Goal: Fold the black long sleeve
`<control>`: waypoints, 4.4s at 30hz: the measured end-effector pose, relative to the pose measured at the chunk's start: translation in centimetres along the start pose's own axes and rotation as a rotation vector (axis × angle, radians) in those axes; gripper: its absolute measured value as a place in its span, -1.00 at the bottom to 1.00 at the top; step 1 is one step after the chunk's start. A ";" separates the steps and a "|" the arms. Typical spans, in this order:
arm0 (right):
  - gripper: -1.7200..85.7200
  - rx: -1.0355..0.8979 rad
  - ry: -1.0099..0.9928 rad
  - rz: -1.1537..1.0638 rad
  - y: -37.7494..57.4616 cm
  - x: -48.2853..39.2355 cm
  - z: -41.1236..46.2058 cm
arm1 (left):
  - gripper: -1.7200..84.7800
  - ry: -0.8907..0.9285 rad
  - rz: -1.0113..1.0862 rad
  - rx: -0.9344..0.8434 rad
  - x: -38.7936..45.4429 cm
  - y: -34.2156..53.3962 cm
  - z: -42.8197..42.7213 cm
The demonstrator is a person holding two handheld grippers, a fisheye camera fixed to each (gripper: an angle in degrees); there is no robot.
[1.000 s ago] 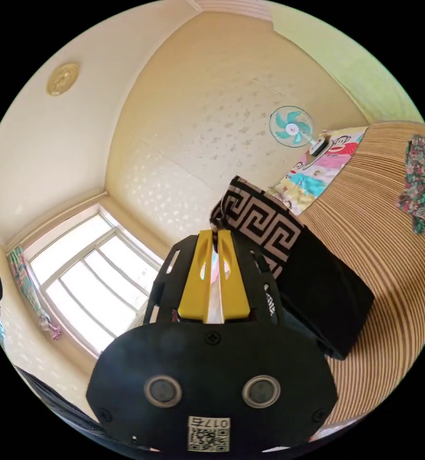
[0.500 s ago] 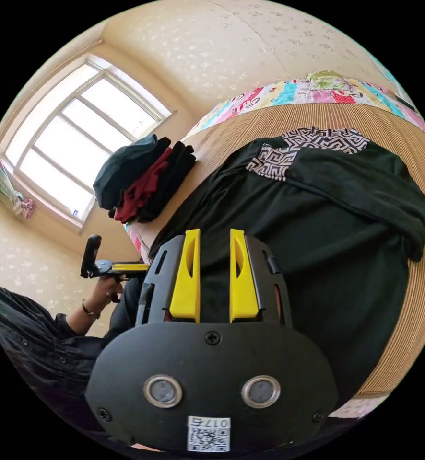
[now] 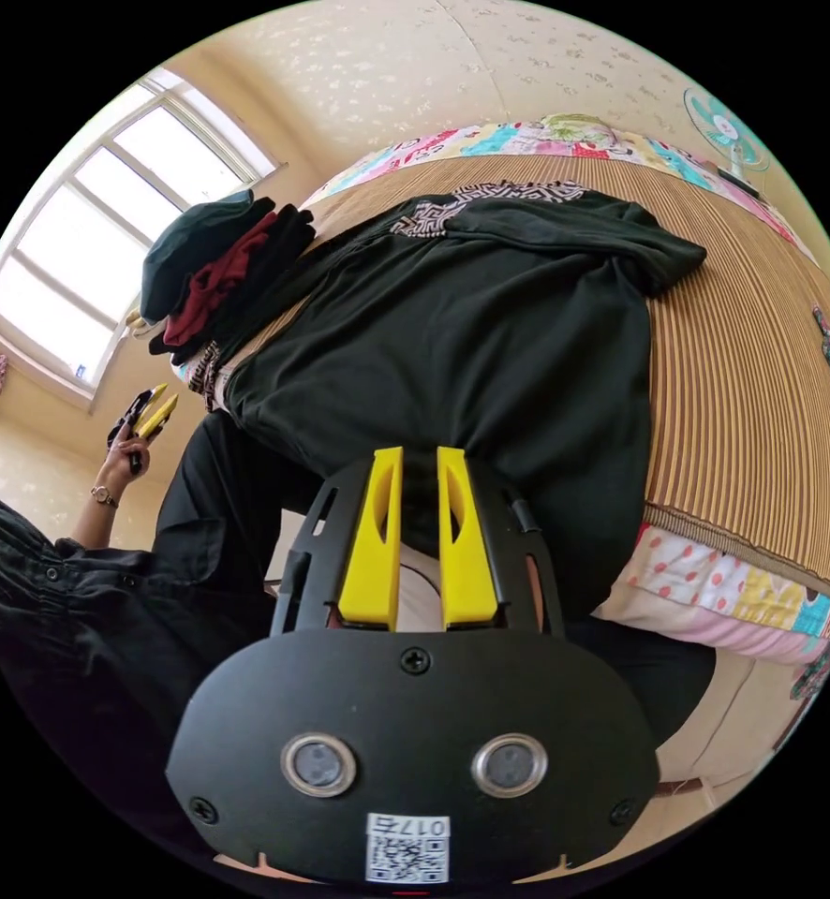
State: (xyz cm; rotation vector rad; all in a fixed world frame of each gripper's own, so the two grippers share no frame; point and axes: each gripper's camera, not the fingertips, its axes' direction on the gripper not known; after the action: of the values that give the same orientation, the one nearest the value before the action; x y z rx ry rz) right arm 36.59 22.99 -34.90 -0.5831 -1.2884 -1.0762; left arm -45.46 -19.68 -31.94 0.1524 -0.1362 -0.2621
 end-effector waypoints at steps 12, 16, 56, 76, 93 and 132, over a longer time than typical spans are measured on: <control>-0.75 0.045 -0.023 0.030 -0.7 0.1 -0.9 | -0.65 0.030 -0.274 -0.062 -1.4 2.1 8.2; -0.75 0.086 -0.083 0.090 -0.4 2.1 -1.8 | -0.71 0.036 -0.390 0.029 -1.5 3.1 8.8; -0.65 0.107 -0.133 0.404 9.2 25.1 -13.8 | -0.61 -0.523 0.859 -0.561 28.1 18.7 37.4; -0.89 0.138 -0.622 0.439 16.0 31.6 -21.5 | -0.94 0.274 0.572 -0.996 21.1 15.3 34.0; -0.76 0.329 -0.248 0.508 -16.8 31.2 -27.4 | -0.63 -0.049 0.478 -0.401 33.1 -3.6 45.4; -0.86 0.374 0.155 0.551 4.2 18.4 -16.6 | -0.82 0.068 1.068 -0.858 49.3 27.0 63.9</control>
State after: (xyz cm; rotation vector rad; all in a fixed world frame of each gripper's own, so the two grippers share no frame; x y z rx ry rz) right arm 46.71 5.04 -20.49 -0.5142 -1.0680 -0.4032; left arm -1.41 -15.55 40.75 -0.7587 -0.0155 0.7578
